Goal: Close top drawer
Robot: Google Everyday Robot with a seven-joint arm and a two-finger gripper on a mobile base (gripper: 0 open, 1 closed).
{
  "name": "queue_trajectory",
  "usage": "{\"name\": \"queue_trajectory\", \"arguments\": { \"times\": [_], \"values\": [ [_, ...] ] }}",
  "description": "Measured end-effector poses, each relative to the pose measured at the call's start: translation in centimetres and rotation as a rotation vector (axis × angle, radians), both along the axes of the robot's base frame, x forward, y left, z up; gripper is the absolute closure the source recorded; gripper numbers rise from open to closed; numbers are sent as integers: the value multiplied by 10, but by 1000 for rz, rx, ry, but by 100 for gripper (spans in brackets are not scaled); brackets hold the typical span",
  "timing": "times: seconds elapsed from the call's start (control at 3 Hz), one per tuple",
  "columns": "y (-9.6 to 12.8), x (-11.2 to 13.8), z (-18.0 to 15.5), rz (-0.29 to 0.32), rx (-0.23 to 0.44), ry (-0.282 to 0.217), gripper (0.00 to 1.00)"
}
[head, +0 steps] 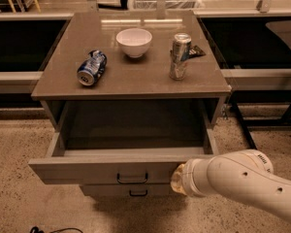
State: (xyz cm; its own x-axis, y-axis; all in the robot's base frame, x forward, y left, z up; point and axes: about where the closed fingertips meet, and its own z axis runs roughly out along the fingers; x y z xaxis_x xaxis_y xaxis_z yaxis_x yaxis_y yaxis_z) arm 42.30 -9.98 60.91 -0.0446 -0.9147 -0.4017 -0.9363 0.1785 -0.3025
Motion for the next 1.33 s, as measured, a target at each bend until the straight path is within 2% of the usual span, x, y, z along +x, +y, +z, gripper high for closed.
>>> {"name": "queue_trajectory", "arguments": {
  "times": [0.33, 0.67, 1.0, 1.33],
  "values": [
    [0, 0, 0, 0, 0, 0, 12],
    [0, 0, 0, 0, 0, 0, 0],
    [0, 0, 0, 0, 0, 0, 0],
    [2, -5, 5, 43, 12, 37, 26]
  ]
}}
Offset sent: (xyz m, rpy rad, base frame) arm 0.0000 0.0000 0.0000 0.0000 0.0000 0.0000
